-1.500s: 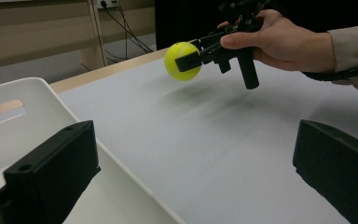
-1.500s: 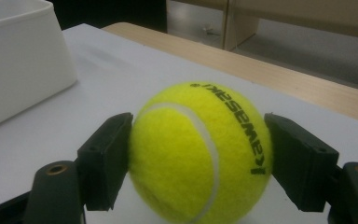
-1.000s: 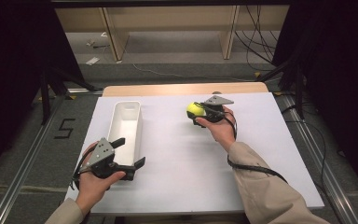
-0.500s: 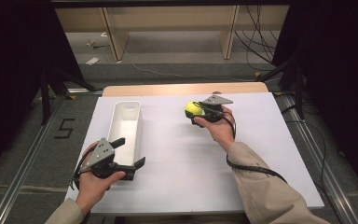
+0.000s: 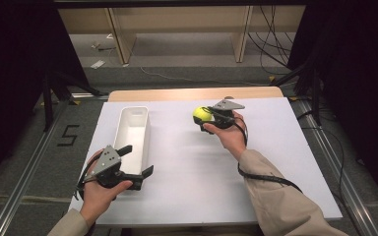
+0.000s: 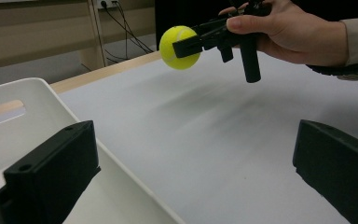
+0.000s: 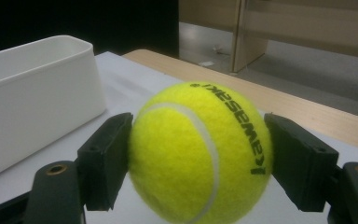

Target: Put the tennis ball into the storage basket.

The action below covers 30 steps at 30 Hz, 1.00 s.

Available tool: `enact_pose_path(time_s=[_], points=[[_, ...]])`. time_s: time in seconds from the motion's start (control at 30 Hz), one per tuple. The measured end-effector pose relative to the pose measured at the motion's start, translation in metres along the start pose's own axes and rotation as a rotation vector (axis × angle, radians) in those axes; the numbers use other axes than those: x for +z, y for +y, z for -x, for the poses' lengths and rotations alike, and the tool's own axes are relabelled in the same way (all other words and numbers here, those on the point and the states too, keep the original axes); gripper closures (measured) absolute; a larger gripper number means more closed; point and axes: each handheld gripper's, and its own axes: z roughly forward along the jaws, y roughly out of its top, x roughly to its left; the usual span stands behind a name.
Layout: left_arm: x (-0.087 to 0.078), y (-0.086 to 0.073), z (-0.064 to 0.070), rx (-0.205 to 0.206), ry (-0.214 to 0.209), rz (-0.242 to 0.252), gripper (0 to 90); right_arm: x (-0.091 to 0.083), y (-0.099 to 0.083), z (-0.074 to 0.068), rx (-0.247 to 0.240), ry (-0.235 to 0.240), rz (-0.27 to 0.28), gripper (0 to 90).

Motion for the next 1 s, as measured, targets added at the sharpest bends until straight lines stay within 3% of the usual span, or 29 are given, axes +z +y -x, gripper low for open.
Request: enact_pose_path(time_s=[1.0], points=[[0.0001, 0.0001, 0.0, 0.003, 0.0, 0.0, 0.0, 0.0008, 0.0066, -0.0098, -0.012, 0.02, 0.019, 27.2]])
